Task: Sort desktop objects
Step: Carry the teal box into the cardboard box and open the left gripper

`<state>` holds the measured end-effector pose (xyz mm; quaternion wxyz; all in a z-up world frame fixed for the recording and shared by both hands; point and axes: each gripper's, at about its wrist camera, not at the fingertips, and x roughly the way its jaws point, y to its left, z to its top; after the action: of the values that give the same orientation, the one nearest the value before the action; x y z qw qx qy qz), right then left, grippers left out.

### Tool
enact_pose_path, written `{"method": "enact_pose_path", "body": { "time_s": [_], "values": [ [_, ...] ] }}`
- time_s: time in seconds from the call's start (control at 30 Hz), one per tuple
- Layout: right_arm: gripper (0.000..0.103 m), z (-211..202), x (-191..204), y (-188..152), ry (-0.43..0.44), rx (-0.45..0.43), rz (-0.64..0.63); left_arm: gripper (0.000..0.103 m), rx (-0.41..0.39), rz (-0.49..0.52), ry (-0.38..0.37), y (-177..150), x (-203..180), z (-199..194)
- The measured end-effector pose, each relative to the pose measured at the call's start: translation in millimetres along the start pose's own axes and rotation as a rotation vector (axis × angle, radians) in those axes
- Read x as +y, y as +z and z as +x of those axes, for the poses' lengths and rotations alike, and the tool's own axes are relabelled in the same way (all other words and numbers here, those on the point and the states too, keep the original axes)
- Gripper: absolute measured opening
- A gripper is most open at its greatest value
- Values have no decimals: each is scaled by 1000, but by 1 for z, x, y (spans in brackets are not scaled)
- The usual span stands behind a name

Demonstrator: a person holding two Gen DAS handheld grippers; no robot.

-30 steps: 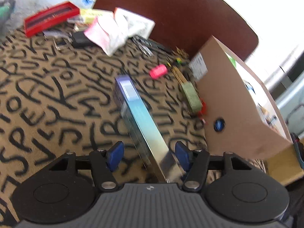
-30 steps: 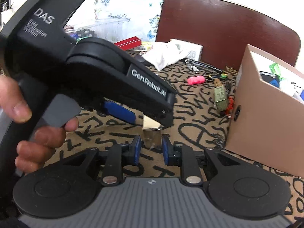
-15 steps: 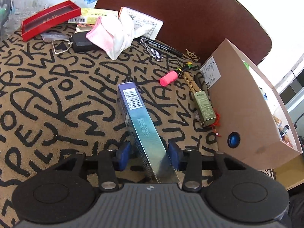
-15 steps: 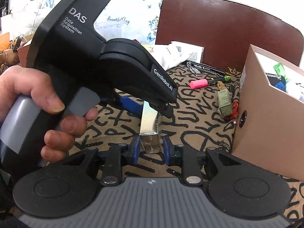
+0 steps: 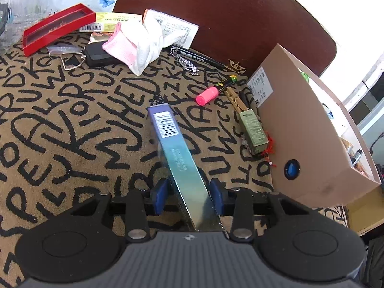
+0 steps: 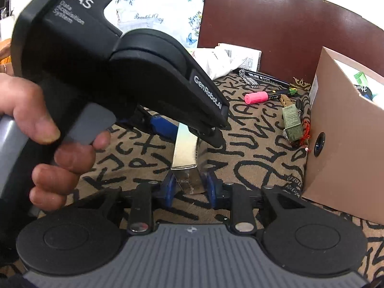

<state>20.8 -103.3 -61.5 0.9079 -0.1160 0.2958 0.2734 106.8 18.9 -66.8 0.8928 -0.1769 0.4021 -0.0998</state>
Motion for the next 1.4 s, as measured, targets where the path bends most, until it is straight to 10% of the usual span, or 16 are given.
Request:
{"method": "enact_pose_path", "body": {
  "time_s": [0.8, 1.27, 1.37, 1.4],
  "values": [
    [25, -100, -58, 36, -263, -383, -27, 35, -290, 294, -182, 38, -147, -66],
    [25, -73, -165, 21, -443, -305, 130, 34, -145, 372, -321, 55, -221, 35],
    [30, -58, -180, 19, -456, -249, 163, 70, -126, 362, -342, 59, -217, 44],
    [46, -57, -183, 17, -458, -259, 173, 79, -133, 357, -343, 59, -214, 41]
  ]
}}
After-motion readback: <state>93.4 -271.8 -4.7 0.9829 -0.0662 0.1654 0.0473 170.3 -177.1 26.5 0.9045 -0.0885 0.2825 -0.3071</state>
